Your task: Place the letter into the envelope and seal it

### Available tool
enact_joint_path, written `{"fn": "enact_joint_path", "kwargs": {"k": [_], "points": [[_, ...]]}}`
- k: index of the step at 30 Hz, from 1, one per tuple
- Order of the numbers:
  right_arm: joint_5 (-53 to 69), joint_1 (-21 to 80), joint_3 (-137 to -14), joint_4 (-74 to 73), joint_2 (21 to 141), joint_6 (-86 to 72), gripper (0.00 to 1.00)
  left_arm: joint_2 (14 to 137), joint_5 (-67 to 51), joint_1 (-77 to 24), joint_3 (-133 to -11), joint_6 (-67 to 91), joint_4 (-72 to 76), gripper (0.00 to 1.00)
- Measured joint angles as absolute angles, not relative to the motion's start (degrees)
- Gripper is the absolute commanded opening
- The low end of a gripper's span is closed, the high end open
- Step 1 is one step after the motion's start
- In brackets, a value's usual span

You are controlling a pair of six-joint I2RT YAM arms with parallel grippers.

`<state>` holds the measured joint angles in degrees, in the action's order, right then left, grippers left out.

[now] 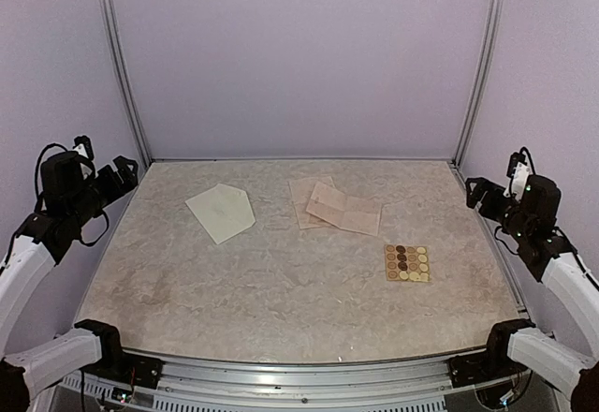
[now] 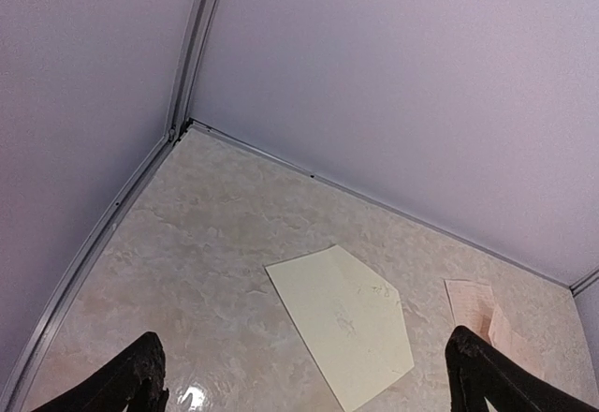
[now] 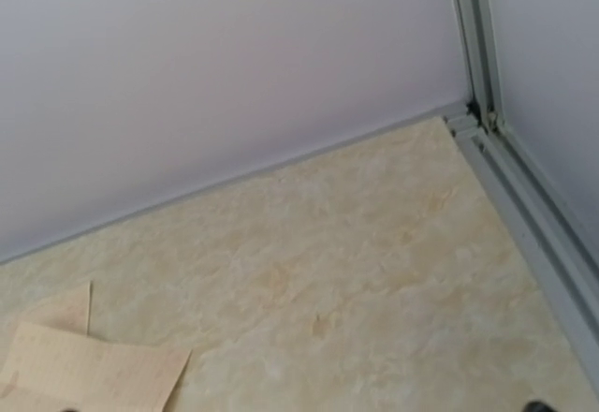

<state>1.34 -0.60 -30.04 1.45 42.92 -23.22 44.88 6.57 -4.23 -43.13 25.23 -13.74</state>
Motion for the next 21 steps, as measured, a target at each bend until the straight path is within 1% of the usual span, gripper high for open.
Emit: {"fn": "enact_joint_path", "kwargs": {"k": [10,14,17,21], "points": [[4.25,-0.60,-30.76,-3.53,43.38,-21.32,0.99,44.91,4.19,-3.90,-42.70,24.01,-13.80,0.99],[9.08,-0.58,-32.03,-3.62,43.92,-20.40,0.98,45.89,2.55,-5.06,-43.33,22.44,-14.09,0.99],[11.62,1.50,-34.72,-3.62,47.66,-20.47,0.97,49.10,1.34,-8.29,-46.92,20.97,-14.59,0.99],[12.01,7.75,-38.28,-3.31,55.48,-21.10,0.92,53.32,-0.51,-11.66,-52.12,18.68,-12.23,0.99]]}}
